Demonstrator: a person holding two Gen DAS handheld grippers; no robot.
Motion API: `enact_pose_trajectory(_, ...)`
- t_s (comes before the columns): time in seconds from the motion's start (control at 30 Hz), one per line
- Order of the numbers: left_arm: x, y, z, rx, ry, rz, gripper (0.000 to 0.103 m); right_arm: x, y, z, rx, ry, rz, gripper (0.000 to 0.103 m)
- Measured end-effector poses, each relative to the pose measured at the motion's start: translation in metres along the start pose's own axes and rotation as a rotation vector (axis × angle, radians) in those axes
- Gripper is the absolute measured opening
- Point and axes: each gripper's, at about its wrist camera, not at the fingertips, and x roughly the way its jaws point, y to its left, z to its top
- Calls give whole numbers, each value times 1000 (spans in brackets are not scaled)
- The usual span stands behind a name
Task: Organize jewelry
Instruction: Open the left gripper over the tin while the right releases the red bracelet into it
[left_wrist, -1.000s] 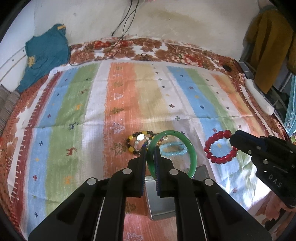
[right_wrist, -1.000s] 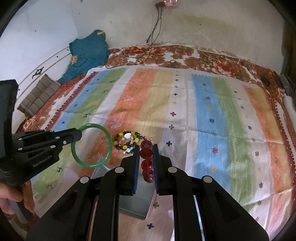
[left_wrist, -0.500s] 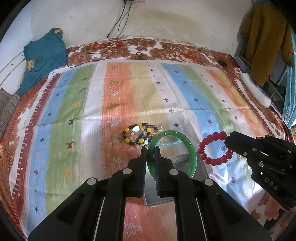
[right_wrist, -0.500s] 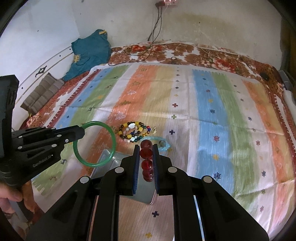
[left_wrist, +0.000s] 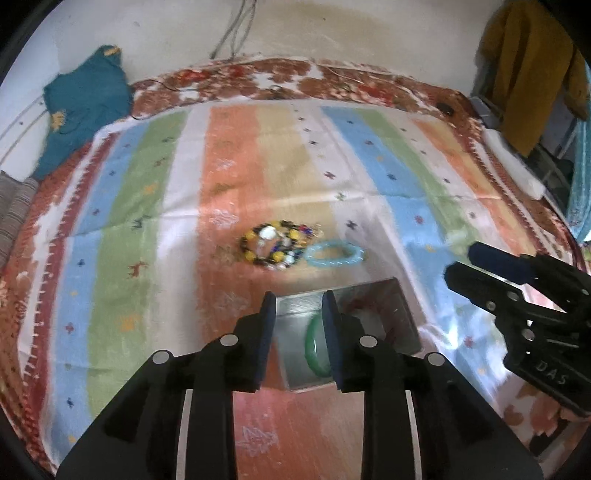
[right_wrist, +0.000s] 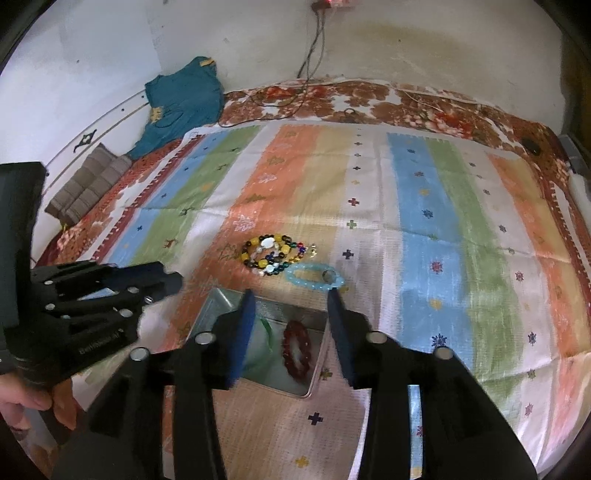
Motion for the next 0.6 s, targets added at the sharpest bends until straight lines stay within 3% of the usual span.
enact_pose_trajectory(0.13,-1,10,4,-42,-2,2,36,5,-6,-1,18,18,-17,41)
enact_pose_trajectory(0.6,6,36,13,-115,6,19,51,15,-14,1,48,50,-22,53)
